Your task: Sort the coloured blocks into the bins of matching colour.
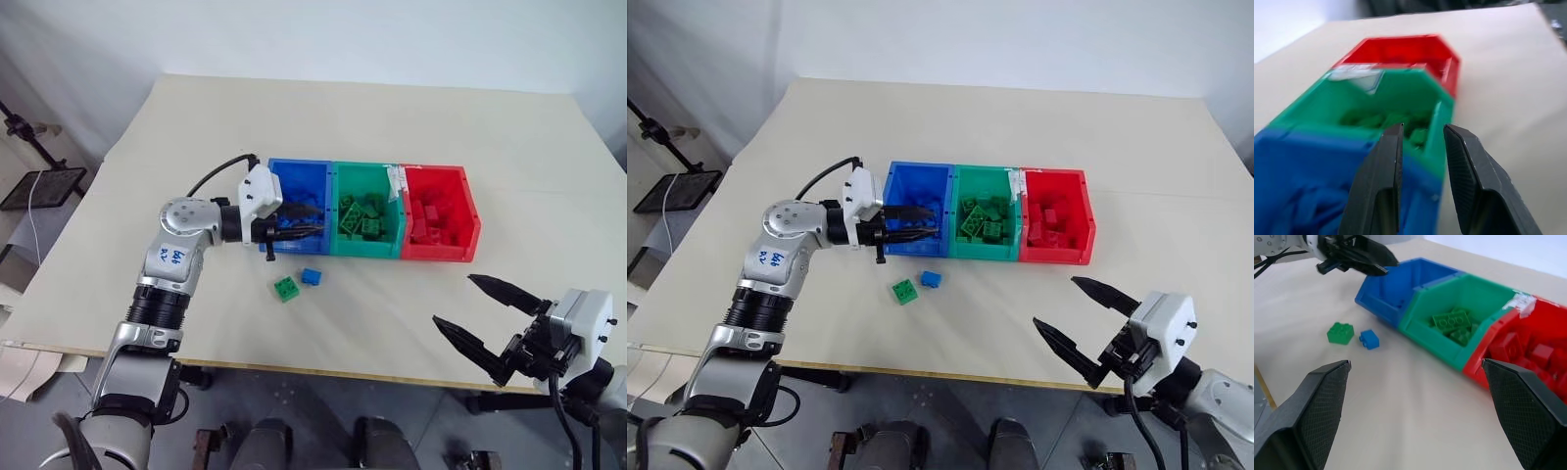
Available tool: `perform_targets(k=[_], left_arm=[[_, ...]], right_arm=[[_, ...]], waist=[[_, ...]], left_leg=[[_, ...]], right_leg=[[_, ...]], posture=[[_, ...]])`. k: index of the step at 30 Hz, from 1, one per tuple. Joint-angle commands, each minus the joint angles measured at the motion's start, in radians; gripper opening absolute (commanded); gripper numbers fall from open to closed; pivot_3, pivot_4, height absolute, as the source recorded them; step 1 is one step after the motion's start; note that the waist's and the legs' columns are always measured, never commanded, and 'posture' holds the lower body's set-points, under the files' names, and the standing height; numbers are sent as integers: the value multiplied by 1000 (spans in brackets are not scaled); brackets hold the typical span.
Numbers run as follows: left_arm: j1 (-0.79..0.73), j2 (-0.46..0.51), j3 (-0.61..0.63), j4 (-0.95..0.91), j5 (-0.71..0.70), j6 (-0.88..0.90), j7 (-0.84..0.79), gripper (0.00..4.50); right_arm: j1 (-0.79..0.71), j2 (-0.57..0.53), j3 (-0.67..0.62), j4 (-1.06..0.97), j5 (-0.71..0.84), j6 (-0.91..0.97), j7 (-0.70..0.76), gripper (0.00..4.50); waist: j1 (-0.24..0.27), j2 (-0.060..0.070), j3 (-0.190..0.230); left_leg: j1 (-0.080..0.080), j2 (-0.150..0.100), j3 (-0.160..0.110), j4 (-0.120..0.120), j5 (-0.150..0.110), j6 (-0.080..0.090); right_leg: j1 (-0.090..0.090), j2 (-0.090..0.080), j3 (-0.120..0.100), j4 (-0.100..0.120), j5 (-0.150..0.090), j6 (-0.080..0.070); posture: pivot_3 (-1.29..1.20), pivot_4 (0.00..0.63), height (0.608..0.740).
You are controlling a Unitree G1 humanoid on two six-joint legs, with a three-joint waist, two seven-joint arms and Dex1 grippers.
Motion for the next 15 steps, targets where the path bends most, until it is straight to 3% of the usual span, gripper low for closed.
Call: perform_targets(k=[1, 4, 6, 15], left_arm=[[18, 55, -64, -66, 20, -40, -106, 1405], [23, 85, -109, -59, 54, -98, -152, 1405], [18, 91, -140, -55, 77, -119, -171, 1751], [-33, 41, -299, 13, 270, -147, -122, 4410]], right_arm=[[8, -25, -20, -27, 14, 0, 9, 4500], [14, -61, -19, -8, -13, -11, 45, 4500], [15, -86, -14, 4, -30, -16, 69, 4500], [2, -151, 1, 20, -27, 4, 148, 4500]], waist=[[-1, 0, 0], [-2, 0, 0], [0, 0, 0], [0, 0, 0]], left_leg=[[0, 0, 0, 0, 0, 0], [0, 0, 0, -1, 0, 0], [0, 0, 0, -1, 0, 0], [-1, 0, 1, -1, 0, 0]], right_leg=[[0, 0, 0, 0, 0, 0], [0, 0, 0, 0, 0, 0], [0, 0, 0, -1, 0, 0], [0, 0, 0, -1, 0, 0]], posture=[[0, 150, 740], [0, 150, 740], [0, 150, 740], [0, 150, 740]])
